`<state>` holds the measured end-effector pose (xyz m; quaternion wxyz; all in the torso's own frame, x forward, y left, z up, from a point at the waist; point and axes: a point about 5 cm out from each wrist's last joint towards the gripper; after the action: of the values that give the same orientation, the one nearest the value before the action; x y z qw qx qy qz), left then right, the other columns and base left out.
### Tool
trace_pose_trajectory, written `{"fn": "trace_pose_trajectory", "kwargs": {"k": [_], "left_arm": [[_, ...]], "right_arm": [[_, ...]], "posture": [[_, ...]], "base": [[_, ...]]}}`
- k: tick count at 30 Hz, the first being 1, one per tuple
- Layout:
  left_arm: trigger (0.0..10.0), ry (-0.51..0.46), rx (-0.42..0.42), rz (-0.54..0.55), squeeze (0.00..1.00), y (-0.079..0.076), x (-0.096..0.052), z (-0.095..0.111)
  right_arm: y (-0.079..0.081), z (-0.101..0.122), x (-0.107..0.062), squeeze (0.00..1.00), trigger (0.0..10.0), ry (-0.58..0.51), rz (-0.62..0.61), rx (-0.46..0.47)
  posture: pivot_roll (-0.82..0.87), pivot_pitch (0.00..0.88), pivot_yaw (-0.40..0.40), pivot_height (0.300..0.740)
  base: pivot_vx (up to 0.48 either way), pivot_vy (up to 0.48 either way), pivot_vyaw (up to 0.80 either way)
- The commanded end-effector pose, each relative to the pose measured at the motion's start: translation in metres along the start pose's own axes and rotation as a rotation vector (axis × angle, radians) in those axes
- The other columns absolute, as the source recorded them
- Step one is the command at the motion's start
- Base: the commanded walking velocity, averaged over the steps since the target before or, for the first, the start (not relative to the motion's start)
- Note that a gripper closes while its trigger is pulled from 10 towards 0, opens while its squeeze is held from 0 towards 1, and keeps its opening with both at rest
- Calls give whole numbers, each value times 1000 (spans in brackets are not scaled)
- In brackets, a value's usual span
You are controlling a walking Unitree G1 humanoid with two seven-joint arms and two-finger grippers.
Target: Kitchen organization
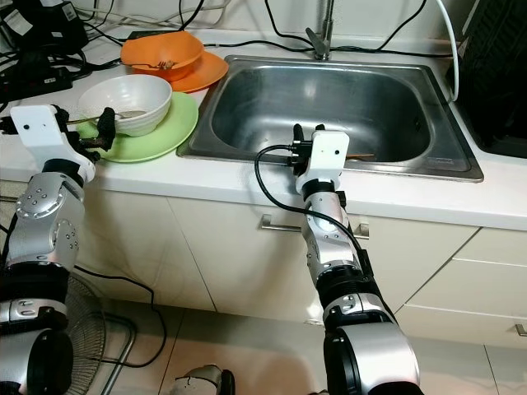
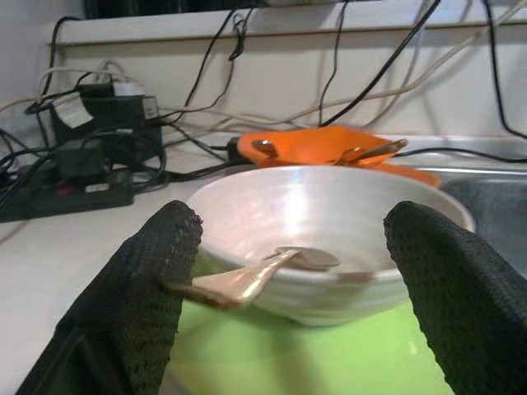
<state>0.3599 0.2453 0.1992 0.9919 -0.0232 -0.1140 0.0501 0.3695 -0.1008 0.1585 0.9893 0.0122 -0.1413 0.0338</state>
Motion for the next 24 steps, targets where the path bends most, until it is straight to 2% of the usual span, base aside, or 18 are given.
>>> {"fn": "trace_pose_trajectory", "kwargs": {"k": [1, 5, 24], "left_arm": [[10000, 9, -9, -15, 0, -4, -2, -2], [10000, 7, -19, -32, 0, -10, -2, -2], [10000, -8, 4, -17, 0, -14, -1, -3]], "right_arm": [[-1, 1, 0, 0, 10000, -4, -3, -3], [0, 1, 0, 0, 10000, -4, -2, -4], [3, 1, -1, 0, 10000, -8, 5, 16]], "posture": [[218, 19, 55, 740], [217, 17, 56, 740], [211, 4, 62, 740]], "base": [[0, 0, 0], [0, 0, 0], [0, 0, 0]]}}
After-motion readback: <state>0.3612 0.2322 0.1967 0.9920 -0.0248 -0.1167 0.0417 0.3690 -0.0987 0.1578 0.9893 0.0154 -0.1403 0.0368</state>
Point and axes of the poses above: a point about 5 cm out from each wrist's last joint towards the gripper, its own x axis pointing out of the wrist towards the gripper, its own z axis along the axis of the wrist's last joint, y = z × x, and after that the axes turned 3 degrees about -x, right-handed
